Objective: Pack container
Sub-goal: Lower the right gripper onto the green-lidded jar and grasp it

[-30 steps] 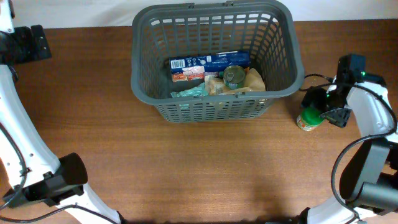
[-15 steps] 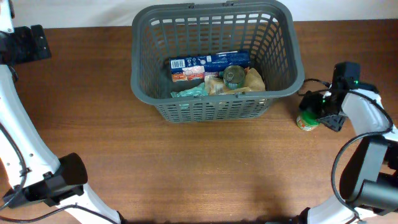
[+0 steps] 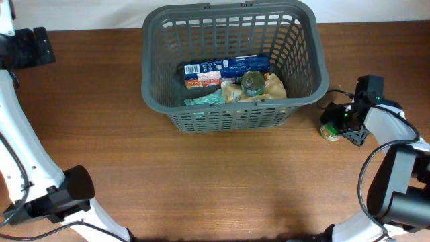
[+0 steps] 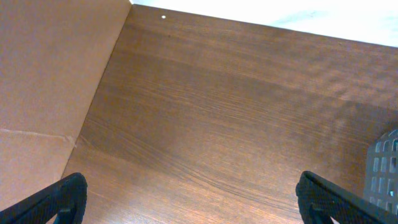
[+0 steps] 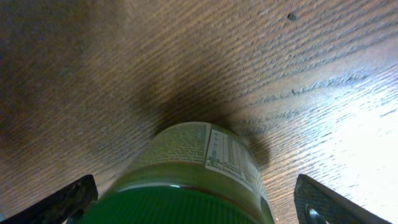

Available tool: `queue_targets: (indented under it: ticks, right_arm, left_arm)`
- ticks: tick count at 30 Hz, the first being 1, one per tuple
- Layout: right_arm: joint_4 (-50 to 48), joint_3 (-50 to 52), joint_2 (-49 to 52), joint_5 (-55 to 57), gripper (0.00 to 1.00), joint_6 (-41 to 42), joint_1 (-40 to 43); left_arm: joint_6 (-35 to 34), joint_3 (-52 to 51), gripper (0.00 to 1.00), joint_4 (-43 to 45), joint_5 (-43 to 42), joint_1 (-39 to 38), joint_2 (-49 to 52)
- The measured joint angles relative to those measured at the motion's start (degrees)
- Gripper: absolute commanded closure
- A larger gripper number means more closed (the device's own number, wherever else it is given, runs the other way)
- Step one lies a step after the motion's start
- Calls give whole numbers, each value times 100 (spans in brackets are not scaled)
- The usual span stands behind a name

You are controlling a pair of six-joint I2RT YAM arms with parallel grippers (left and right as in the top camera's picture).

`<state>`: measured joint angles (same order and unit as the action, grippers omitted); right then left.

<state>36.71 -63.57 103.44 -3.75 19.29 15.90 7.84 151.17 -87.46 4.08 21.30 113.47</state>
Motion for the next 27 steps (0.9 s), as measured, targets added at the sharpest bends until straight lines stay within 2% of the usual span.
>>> queue_targets:
  ticks: [3,5,16,22,27]
  right_arm:
    - [-44,7,0,0,10,37,0]
    - [-46,7,0,0,6,48,0]
    - [24,7,0,374,5,66,15]
    - [184,7,0,260,5,282,520]
    - [341,7,0,149,5,170,562]
  left_arm:
    - [0,0,1,0,0,0,0]
    - [0,0,1,0,0,0,0]
    - [0,0,1,0,0,0,0]
    - [0,0,1,0,0,0,0]
    - [0,0,1,0,0,0,0]
